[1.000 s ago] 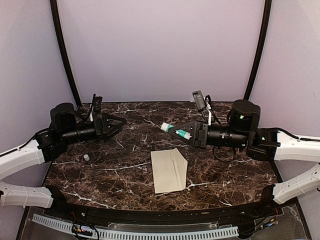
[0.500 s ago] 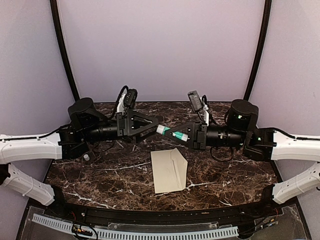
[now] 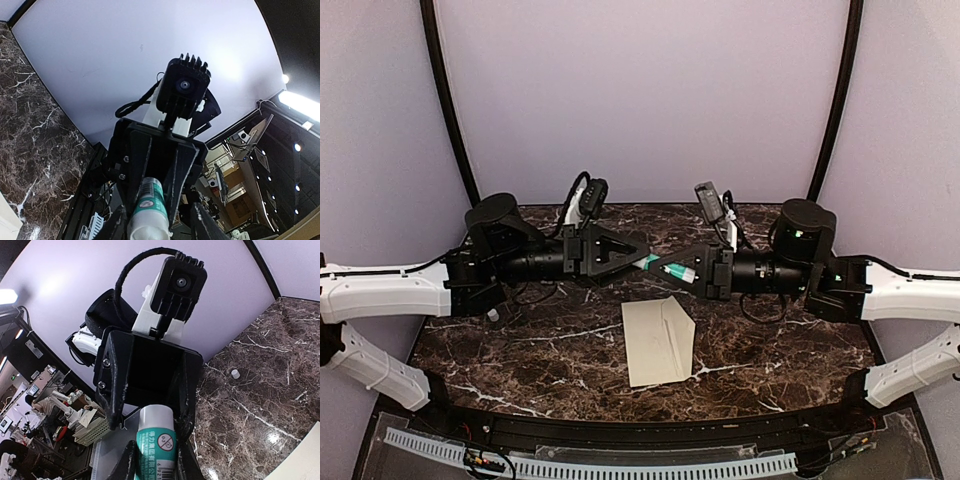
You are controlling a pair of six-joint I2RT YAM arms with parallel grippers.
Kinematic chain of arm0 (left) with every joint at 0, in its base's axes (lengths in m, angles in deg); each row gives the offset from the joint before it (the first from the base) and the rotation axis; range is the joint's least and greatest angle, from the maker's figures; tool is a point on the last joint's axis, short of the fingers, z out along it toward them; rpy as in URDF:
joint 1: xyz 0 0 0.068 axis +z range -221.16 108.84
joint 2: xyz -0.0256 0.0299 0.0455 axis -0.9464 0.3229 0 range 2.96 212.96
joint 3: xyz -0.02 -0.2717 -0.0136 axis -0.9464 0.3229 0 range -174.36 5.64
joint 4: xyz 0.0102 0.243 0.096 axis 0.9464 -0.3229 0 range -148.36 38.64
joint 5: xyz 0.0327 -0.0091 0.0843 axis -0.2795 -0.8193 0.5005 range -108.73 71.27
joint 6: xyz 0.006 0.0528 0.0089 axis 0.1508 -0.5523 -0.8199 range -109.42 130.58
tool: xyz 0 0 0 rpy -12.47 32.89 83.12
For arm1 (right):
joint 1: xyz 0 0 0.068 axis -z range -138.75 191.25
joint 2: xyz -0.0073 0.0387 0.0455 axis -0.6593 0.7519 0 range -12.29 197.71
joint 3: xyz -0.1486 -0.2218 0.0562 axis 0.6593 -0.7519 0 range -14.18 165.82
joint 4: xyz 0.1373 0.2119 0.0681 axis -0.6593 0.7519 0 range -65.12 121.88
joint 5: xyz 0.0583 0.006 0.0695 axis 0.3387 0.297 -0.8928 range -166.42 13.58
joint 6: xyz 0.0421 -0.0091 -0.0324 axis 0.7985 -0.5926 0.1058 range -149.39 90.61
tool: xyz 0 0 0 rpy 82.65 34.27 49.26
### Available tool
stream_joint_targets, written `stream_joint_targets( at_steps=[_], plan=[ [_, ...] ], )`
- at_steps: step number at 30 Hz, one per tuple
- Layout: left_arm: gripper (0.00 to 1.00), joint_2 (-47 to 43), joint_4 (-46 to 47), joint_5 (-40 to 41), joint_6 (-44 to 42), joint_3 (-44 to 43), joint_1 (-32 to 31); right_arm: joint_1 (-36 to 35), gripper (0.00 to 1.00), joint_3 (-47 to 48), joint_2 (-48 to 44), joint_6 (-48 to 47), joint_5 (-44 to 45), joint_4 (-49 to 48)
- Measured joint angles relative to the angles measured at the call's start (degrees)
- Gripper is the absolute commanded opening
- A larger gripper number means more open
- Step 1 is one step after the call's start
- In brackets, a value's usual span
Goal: Place the letter into the envelope and seal it
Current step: Unscrew the solid glue.
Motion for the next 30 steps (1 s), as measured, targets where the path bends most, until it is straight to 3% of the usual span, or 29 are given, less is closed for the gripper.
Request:
stream_joint_targets(
  at_steps=[16, 17, 22, 30],
  plan=[
    [0.08, 0.9, -0.8, 1.1, 0.3, -0.5, -0.3, -0.1, 0.0, 0.2, 0.0, 0.2, 0.8, 1.0],
    [0.08, 0.9, -0.9, 1.1, 0.4, -0.5, -0.3, -0.1, 0.0, 0.2, 0.0, 0.2, 0.9, 1.0],
    [0.35, 0.9, -0.8, 1.2, 0.8, -0.5, -0.3, -0.1, 0.0, 0.2, 0.0, 0.2, 1.2, 1.0],
    [0.4, 1.0, -1.0, 0.6, 1.6, -0.5, -1.0, -0.3, 0.0, 0.2, 0.0, 0.2, 1.6, 0.7]
  ],
)
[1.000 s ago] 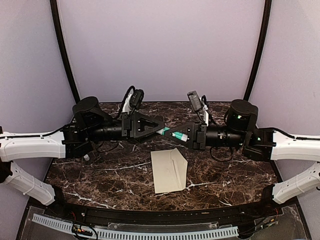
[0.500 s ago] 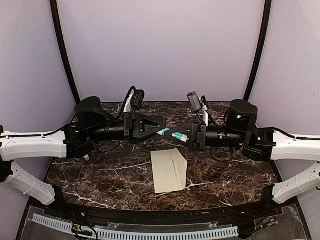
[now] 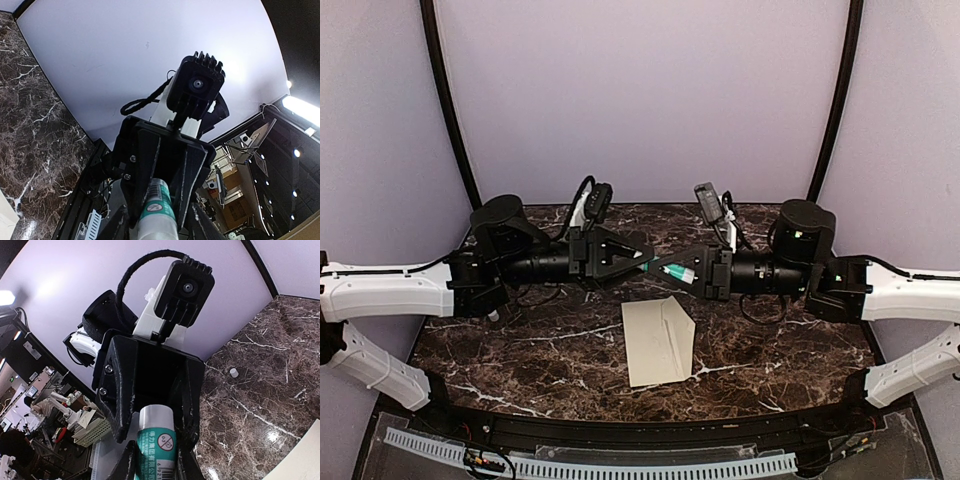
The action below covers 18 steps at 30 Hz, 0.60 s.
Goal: Place the letter into the envelope and seal it
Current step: Unscrew the solid glue.
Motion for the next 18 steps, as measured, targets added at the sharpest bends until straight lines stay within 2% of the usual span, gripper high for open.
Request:
stream_joint_targets(
  at_steps=[2, 7, 13, 16, 17, 18],
  plan=[
    [0.39, 0.1, 0.0, 0.0, 0.1, 0.0, 0.0, 0.0, 0.0, 0.0, 0.0, 0.0, 0.0, 0.0],
    [0.14, 0.1, -0.2, 0.7, 0.4, 0.0, -0.3, -0.2, 0.0, 0.0, -0.2, 0.2, -0.2, 0.1],
    [0.0, 0.1, 0.7, 2.8, 0.6, -0.1, -0.1, -0.2, 0.03, -0.1, -0.6, 0.2, 0.9, 0.6],
    [0.0, 0.1, 0.8, 3.0, 0.9, -0.1, -0.1, -0.2, 0.03, -0.1, -0.6, 0.2, 1.0, 0.5],
    [0.07, 0.1, 0.8, 3.1, 1.0, -0.1, -0.2, -0.2, 0.02, -0.1, -0.6, 0.2, 1.0, 0.5],
    [0.18, 0.1, 0.8, 3.2, 1.2, -0.1, -0.2, -0.2, 0.02, -0.1, -0.6, 0.2, 1.1, 0.5]
  ],
)
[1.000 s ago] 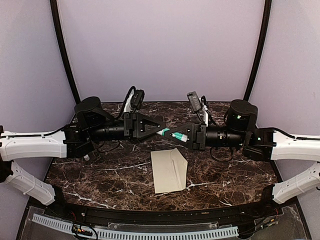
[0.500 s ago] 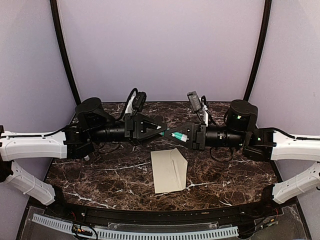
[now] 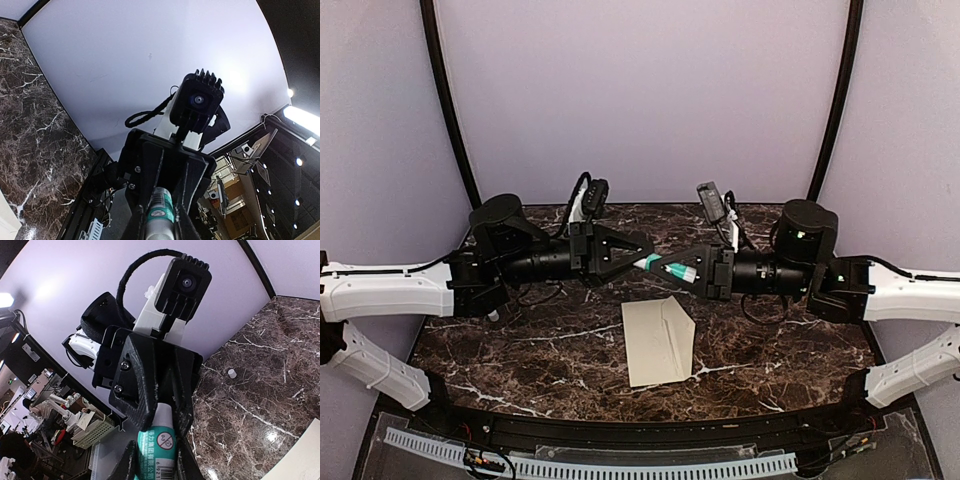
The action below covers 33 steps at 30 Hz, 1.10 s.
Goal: Place the letter into the envelope and seal it
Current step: Unscrew the solid glue.
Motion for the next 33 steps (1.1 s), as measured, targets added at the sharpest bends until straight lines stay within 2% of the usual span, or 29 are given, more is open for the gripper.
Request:
stream_joint_targets(
  at_steps=[1, 2, 4, 6, 8, 12, 14, 23, 33],
  plan=[
    [0.24, 0.0, 0.0, 0.1, 0.0, 0.0, 0.0, 0.0, 0.01, 0.0, 0.0, 0.0, 0.0, 0.0],
    [0.35, 0.0, 0.0, 0.1, 0.3, 0.0, 0.0, 0.0, 0.01, -0.1, -0.1, 0.0, 0.0, -0.2],
    [0.45, 0.0, 0.0, 0.0, 0.4, 0.0, -0.2, -0.1, 0.0, -0.3, -0.2, 0.0, 0.4, -0.3],
    [0.5, -0.1, -0.1, -0.4, 0.6, 0.1, -0.5, 0.0, 0.0, -0.7, -0.7, 0.1, 1.5, -0.5],
    [0.49, -0.1, -0.5, -0.9, 0.6, 0.1, -1.0, 0.0, 0.0, -1.0, -1.2, 0.0, 2.3, -0.5],
    [0.38, -0.1, -0.5, -1.9, 0.8, 0.1, -1.8, 0.0, 0.0, -1.4, -1.8, 0.0, 4.0, -0.5],
    [0.37, -0.1, -0.5, -2.2, 1.0, 0.1, -2.1, 0.0, 0.0, -1.5, -1.8, 0.0, 4.3, -0.5],
    [0.42, -0.1, 1.2, -1.4, 1.5, 0.3, -2.3, 0.1, 0.0, -2.1, -1.8, 0.0, 4.2, -1.2],
    [0.48, -0.9, -1.3, 5.9, 1.4, 1.1, -2.6, 0.2, 0.0, -2.1, -1.8, 0.0, 2.8, -2.0]
  ],
)
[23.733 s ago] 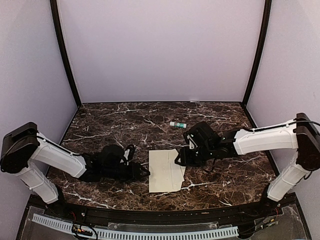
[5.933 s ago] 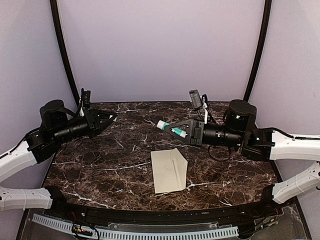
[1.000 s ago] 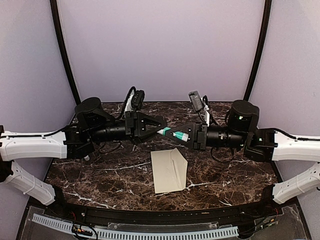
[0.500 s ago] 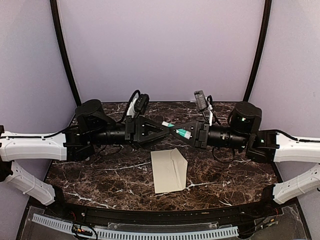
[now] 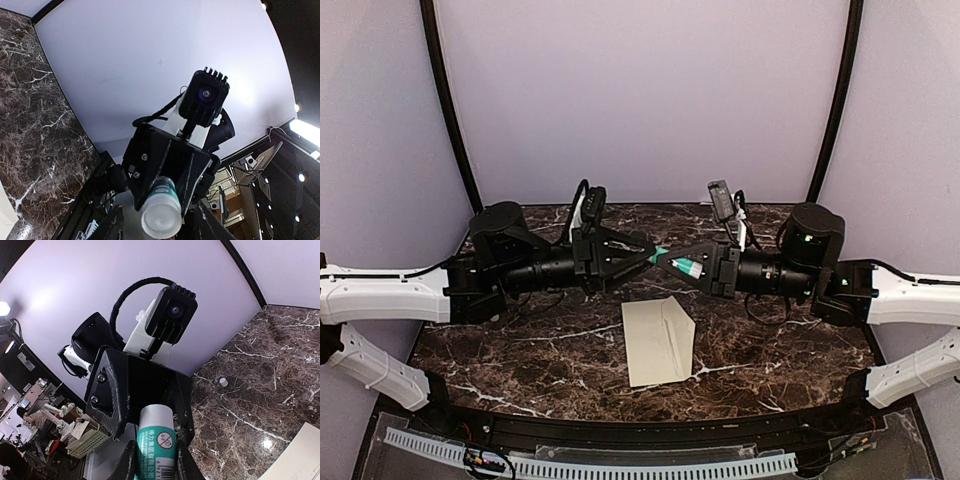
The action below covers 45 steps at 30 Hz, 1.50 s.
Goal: Place the letter into the envelope and seal it
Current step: Unscrew the solid glue.
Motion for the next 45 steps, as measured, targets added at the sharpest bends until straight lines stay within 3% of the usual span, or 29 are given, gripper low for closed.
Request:
stream_joint_targets(
  at_steps=[14, 25, 34, 39, 45],
  plan=[
    [0.39, -0.8, -0.5, 2.4, 0.1, 0.0, 0.0, 0.0, 0.0, 0.0, 0.0, 0.0, -0.8, 0.0],
    [0.38, 0.0, -0.5, 2.3, 0.2, 0.0, 0.0, 0.0, 0.0, 0.0, 0.9, 0.0, -1.3, 0.2],
    [0.12, 0.7, -0.5, 2.5, 0.9, 0.0, 0.0, 0.0, 0.0, 0.0, 1.4, -0.1, -1.3, 0.6],
    [0.0, 0.8, 0.6, 2.6, 1.6, 0.4, 0.2, 0.0, 0.14, 0.0, 1.4, -0.2, -1.3, 0.7],
    [0.0, 1.1, 2.7, 2.8, 3.0, 1.9, 0.2, 0.0, 0.35, -0.8, 1.2, -0.1, -0.8, 0.7]
  ],
)
